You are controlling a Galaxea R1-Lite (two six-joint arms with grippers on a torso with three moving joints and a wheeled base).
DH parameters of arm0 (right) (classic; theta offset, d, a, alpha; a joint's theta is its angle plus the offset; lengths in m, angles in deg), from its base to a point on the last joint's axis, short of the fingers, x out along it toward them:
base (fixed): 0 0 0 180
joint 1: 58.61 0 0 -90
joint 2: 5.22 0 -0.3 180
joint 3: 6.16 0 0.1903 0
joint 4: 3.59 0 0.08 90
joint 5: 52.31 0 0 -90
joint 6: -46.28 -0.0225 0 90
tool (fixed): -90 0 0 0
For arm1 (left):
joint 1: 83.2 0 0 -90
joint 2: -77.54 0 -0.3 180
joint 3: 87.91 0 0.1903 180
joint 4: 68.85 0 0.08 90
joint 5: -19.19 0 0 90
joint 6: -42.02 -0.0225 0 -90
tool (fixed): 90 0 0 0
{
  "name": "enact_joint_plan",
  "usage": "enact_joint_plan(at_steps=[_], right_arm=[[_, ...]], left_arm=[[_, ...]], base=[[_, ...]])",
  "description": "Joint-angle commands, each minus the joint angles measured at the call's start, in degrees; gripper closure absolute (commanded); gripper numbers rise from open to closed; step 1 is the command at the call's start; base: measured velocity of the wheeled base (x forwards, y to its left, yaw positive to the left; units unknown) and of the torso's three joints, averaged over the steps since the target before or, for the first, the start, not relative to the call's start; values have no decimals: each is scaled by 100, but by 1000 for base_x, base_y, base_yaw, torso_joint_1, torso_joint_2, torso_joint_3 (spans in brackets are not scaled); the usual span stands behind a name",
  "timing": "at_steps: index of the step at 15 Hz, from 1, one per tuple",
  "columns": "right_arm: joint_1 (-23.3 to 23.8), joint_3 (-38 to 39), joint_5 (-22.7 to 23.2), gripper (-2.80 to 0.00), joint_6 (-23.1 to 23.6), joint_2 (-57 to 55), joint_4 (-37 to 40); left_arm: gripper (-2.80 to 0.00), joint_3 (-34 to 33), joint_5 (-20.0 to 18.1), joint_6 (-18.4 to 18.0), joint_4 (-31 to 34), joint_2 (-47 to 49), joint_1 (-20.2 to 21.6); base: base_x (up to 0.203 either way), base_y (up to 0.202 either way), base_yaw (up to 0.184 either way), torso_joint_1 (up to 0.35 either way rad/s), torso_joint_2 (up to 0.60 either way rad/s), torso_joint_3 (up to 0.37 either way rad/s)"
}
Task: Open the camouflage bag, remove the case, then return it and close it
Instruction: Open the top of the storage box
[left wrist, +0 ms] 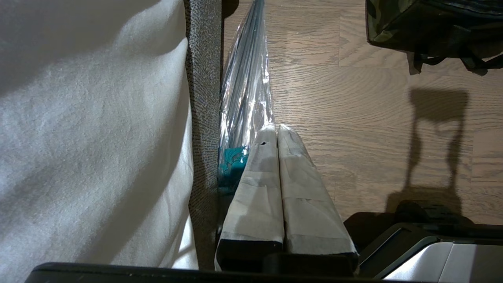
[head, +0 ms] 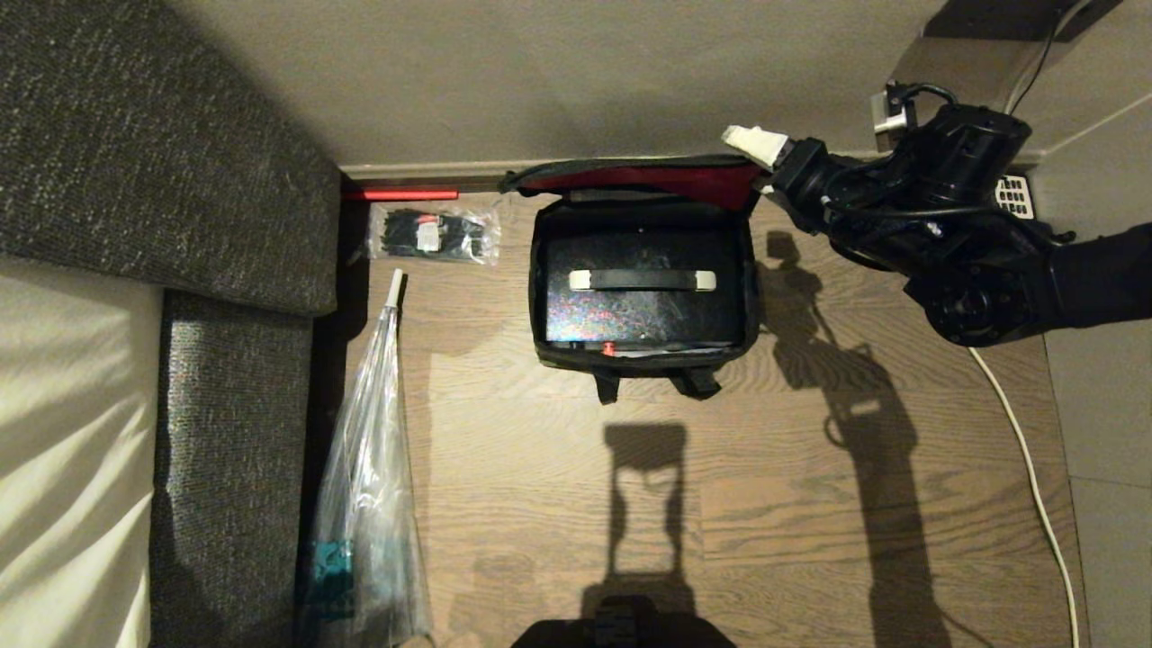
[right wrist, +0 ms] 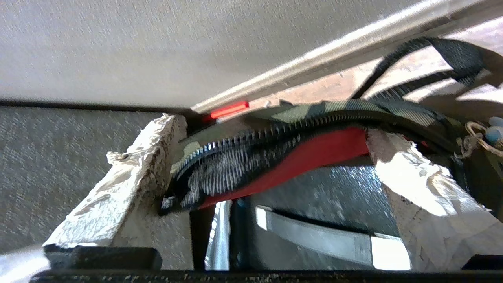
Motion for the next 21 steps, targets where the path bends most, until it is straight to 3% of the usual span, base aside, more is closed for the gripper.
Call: enact_joint_plan(at_steps=[1, 21], right_arm=[[21, -262, 12, -280, -219, -71, -41], [92, -1822, 51, -280, -289, -1210, -594]], left_arm=[[0, -1, 4, 2, 0, -9, 1], [0, -1, 4, 2, 0, -9, 1]], base=[[0, 0, 0, 0, 0, 0], [0, 0, 0, 0, 0, 0]])
